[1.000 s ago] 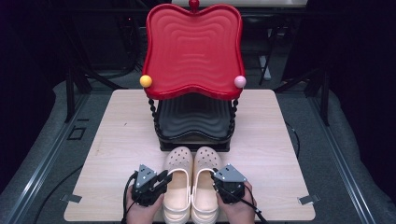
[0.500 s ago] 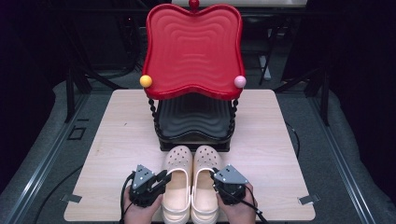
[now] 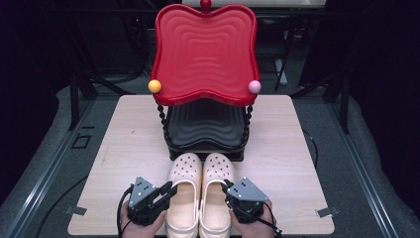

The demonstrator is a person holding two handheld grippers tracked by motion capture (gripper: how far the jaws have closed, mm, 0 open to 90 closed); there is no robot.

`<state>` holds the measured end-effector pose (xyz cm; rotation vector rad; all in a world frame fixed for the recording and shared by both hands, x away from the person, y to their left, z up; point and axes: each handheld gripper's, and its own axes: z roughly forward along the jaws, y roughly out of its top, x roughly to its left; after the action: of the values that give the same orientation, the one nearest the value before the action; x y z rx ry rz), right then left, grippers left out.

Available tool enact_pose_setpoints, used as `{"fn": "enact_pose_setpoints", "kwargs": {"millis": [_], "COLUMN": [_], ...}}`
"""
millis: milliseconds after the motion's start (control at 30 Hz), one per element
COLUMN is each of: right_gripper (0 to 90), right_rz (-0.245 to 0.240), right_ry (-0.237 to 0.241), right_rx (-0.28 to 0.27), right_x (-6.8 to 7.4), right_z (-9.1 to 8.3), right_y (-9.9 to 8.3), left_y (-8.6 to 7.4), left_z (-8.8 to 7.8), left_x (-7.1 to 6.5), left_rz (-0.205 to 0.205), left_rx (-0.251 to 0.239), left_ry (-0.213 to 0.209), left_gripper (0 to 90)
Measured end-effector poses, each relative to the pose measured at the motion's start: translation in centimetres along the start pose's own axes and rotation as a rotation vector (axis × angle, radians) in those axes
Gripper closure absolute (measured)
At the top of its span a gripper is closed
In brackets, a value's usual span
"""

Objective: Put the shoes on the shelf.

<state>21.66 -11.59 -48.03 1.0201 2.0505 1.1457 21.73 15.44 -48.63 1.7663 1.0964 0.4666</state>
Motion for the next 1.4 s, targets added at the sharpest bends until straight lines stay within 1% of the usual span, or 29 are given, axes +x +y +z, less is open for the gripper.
{"fn": "enact_pose_setpoints", "kwargs": {"millis": [133, 333, 367, 400, 433, 467, 500, 533, 567, 733, 767, 867, 933, 967, 1100, 1200, 1333, 1400], "right_gripper": [83.6, 83.6, 83.6, 83.6, 83.6, 83.6, 83.6, 83.6, 83.6, 83.6, 83.7, 83.7, 83.7, 83.8, 84.0, 84.0, 84.2, 84.3], "right_rz": [0.001, -0.008, -0.009, -0.012, -0.014, -0.015, -0.016, -0.020, -0.020, -0.031, -0.039, -0.052, -0.055, -0.060, -0.087, -0.097, -0.108, -0.111], "right_ry": [0.003, 0.003, 0.005, 0.003, 0.006, 0.004, 0.005, 0.001, 0.000, -0.003, -0.011, -0.014, -0.019, -0.022, -0.038, -0.044, -0.064, -0.072], "right_rx": [-0.011, -0.020, -0.025, -0.028, -0.026, -0.029, -0.035, -0.045, -0.042, -0.066, -0.081, -0.085, -0.100, -0.104, -0.123, -0.140, -0.162, -0.165], "right_x": [0.2, 0.2, 0.2, 0.2, 0.1, 0.1, 0.1, 0.1, 0.1, 0.2, 0.3, 0.1, 0.0, -0.2, -0.7, -1.3, -2.2, -2.7], "right_z": [-0.6, -1.4, -1.5, -1.6, -1.8, -1.9, -2.0, -2.1, -2.3, -2.9, -2.9, -2.9, -2.5, -2.4, -1.7, -1.0, -0.1, 0.4], "right_y": [0.7, 1.6, 1.7, 1.9, 2.0, 2.2, 2.4, 2.6, 2.8, 3.7, 4.1, 4.5, 5.0, 5.2, 6.1, 6.6, 7.0, 7.2], "left_y": [0.5, 1.3, 1.5, 1.7, 1.8, 2.0, 2.2, 2.3, 2.5, 3.2, 3.4, 4.0, 4.4, 4.6, 5.6, 6.3, 7.2, 7.6], "left_z": [-0.7, -1.4, -1.4, -1.6, -1.7, -1.8, -1.9, -2.1, -2.2, -2.8, -2.8, -2.7, -2.6, -2.5, -1.9, -1.2, -0.1, 0.5], "left_x": [-0.2, -0.5, -0.5, -0.6, -0.6, -0.6, -0.7, -0.7, -0.7, -0.8, -0.7, -0.4, -0.2, -0.2, 0.3, 0.6, 1.0, 1.1], "left_rz": [-0.006, -0.002, 0.000, 0.004, 0.003, 0.005, 0.001, 0.004, 0.004, 0.013, 0.015, 0.009, 0.010, 0.010, 0.018, 0.032, 0.050, 0.063], "left_rx": [-0.010, -0.020, -0.028, -0.024, -0.035, -0.031, -0.042, -0.043, -0.047, -0.074, -0.084, -0.097, -0.098, -0.110, -0.127, -0.143, -0.155, -0.153], "left_ry": [0.002, -0.007, -0.006, -0.006, -0.007, -0.009, -0.010, -0.010, -0.010, -0.004, -0.001, 0.006, 0.013, 0.016, 0.028, 0.034, 0.045, 0.051], "left_gripper": [75.4, 75.4, 75.4, 75.5, 75.4, 75.4, 75.4, 75.4, 75.5, 75.5, 75.5, 75.6, 75.6, 75.6, 75.7, 75.7, 76.5, 76.6]}}
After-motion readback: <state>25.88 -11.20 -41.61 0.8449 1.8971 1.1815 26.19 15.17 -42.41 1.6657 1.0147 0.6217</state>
